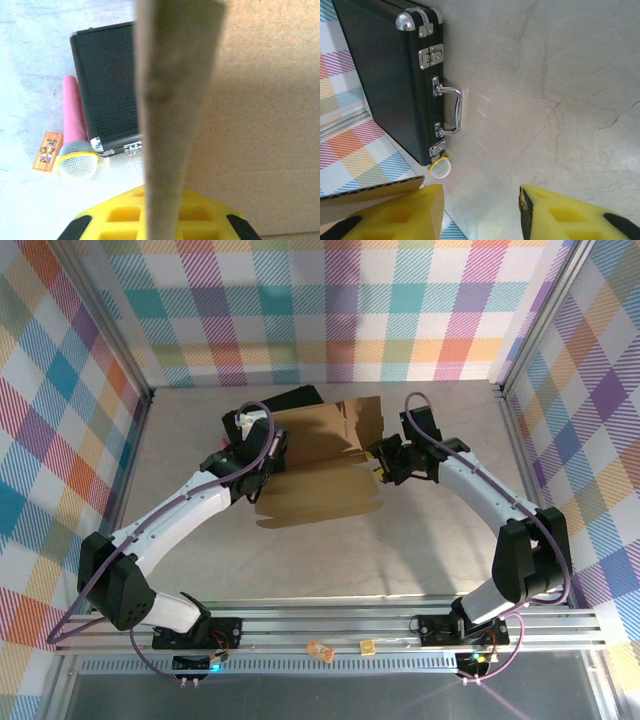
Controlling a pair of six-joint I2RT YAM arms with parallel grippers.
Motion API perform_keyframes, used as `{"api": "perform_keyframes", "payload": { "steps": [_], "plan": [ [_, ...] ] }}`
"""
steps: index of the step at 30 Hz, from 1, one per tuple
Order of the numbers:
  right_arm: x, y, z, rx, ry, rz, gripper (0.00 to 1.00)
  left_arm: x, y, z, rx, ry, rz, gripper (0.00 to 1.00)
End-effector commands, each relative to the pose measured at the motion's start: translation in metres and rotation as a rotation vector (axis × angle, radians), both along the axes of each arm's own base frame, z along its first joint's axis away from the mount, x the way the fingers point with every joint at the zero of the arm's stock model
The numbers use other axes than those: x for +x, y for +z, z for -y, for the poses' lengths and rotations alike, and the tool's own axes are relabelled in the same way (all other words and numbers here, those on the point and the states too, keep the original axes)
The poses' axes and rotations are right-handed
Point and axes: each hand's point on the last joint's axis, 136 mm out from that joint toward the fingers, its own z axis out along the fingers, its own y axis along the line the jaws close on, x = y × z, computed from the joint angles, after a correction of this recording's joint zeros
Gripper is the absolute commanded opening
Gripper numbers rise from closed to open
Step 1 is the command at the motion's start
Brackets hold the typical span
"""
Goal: Fold the paper box
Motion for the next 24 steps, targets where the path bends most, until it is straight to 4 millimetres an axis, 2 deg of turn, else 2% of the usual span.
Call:
{"api": "perform_keyframes", "payload": {
  "steps": [1,4,7,15,21,24],
  "plan": [
    [0.004,0.012,-0.013,0.015,0.023,0.032,0.38,0.002,0.018,0.011,-0.027,-0.006,0.036,0.00],
    [0.007,0.022,-0.015,0.000,0.044,0.066,0.32,0.002,0.016,0.014,-0.013,-0.013,0.029,0.00],
    [0.008,0.029,-0.020,-0.004,0.069,0.085,0.21,0.002,0.013,0.018,-0.002,-0.020,0.023,0.00],
    [0.008,0.039,-0.024,-0.013,0.124,0.130,0.11,0.003,0.009,0.024,0.022,-0.037,0.019,0.00],
    [0.006,0.035,-0.034,0.025,0.156,0.110,0.01,0.004,0.012,0.027,-0.003,-0.032,0.024,0.00],
    [0.002,0.030,-0.040,0.036,0.175,0.095,0.00,0.006,0.013,0.029,-0.023,-0.026,0.024,0.00]
  ]
}}
